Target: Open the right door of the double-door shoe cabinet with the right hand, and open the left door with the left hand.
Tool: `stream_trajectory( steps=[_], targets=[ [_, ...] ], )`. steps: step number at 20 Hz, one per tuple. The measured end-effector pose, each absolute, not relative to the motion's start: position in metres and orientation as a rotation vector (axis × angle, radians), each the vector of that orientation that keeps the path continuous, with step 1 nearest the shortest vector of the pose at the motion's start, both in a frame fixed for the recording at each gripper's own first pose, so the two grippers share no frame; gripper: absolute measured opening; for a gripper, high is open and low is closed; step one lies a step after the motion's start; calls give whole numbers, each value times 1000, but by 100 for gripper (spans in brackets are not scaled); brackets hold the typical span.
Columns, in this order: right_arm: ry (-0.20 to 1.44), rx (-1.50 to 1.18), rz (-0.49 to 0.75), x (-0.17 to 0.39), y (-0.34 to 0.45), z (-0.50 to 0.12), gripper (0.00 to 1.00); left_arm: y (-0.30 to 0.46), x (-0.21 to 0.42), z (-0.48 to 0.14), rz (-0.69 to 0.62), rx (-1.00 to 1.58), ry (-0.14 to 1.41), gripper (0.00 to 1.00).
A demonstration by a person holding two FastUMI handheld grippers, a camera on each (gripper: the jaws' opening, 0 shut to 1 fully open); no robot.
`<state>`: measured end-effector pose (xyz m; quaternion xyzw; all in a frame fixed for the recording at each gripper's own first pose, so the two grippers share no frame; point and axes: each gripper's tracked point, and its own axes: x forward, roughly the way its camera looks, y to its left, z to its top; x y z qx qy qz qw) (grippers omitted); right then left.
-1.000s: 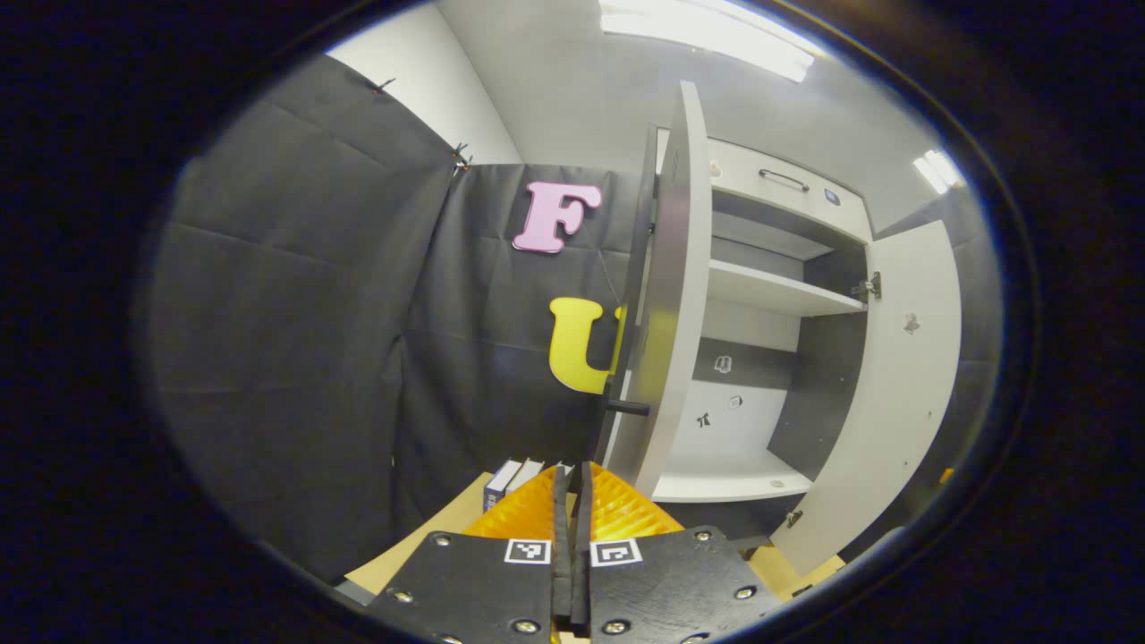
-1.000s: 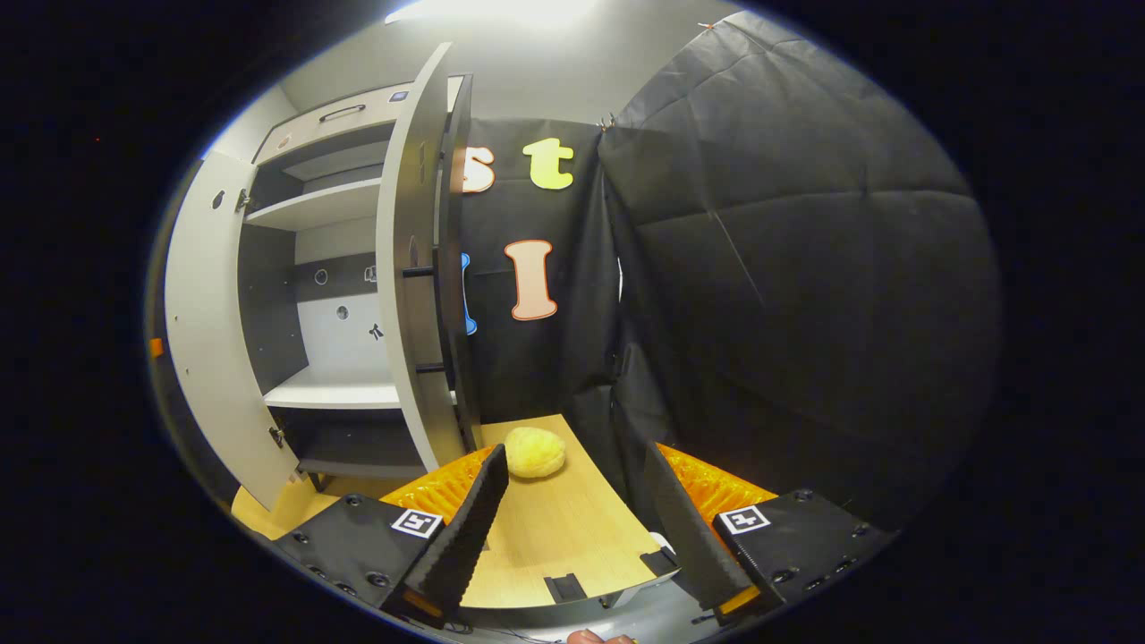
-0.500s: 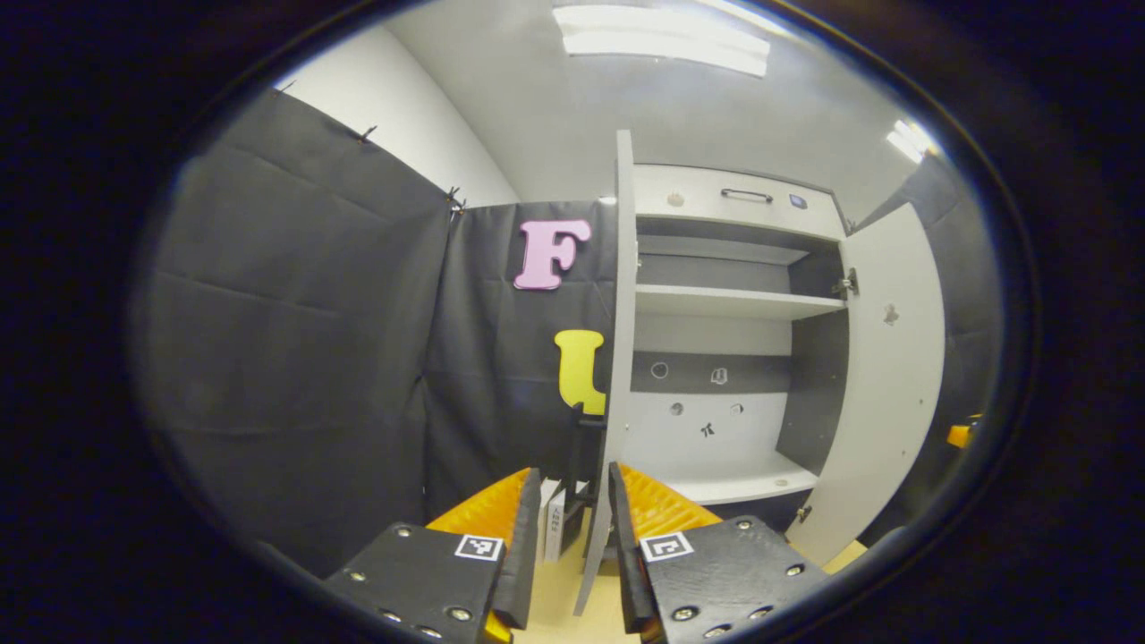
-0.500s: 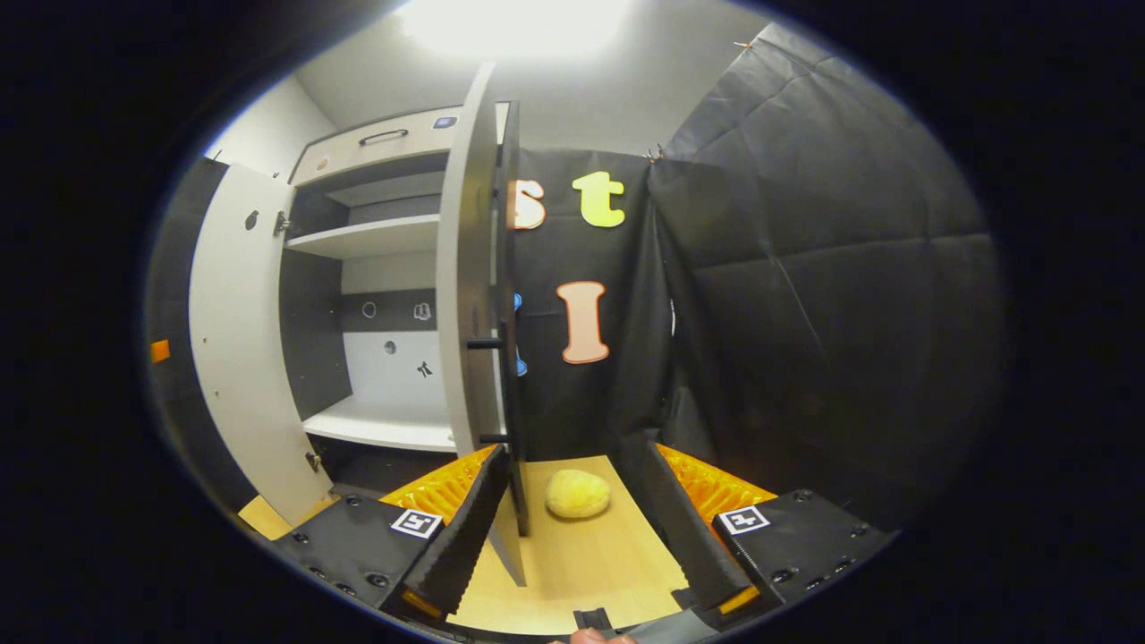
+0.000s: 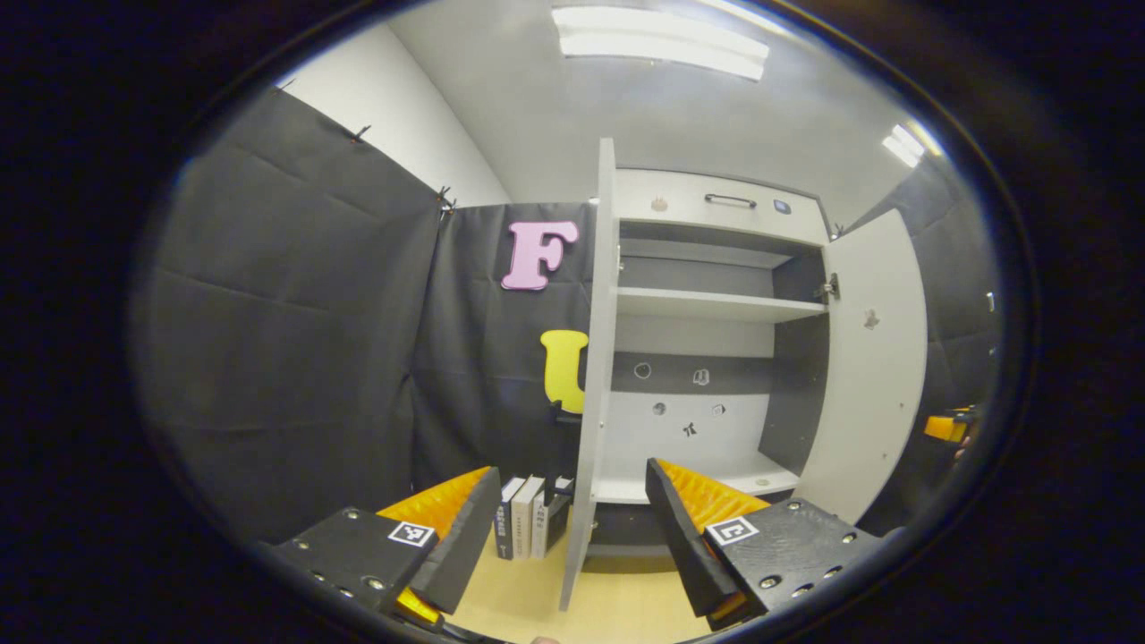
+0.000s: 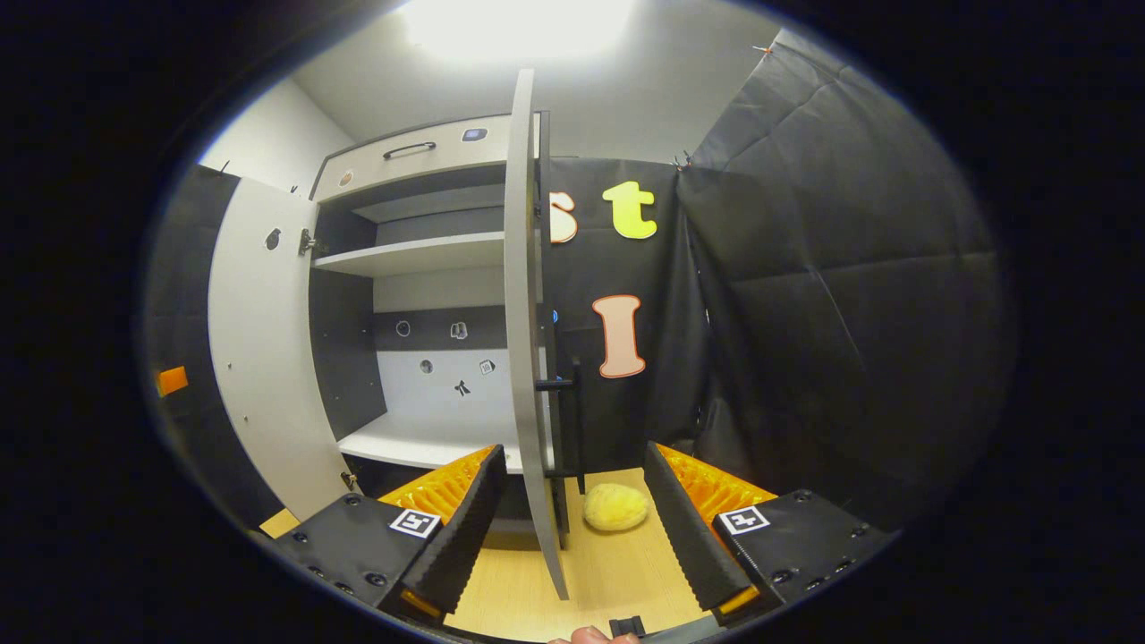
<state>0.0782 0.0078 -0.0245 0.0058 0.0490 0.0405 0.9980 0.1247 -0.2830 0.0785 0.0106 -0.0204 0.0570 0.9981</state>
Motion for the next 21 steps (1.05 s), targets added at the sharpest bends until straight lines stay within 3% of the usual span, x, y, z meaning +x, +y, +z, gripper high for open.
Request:
stream_trajectory(
  steps=[2,3,21],
  targets=[
    [87,10,78,80,11,-19,93,-284,124,80,106,28,-39,94],
    [81,9,75,84,13,-16,98,-285,125,82,104,36,-45,92],
    [82,84,90,101,32,-39,97,-326,146,65,-8,78,-49,94]
  ],
)
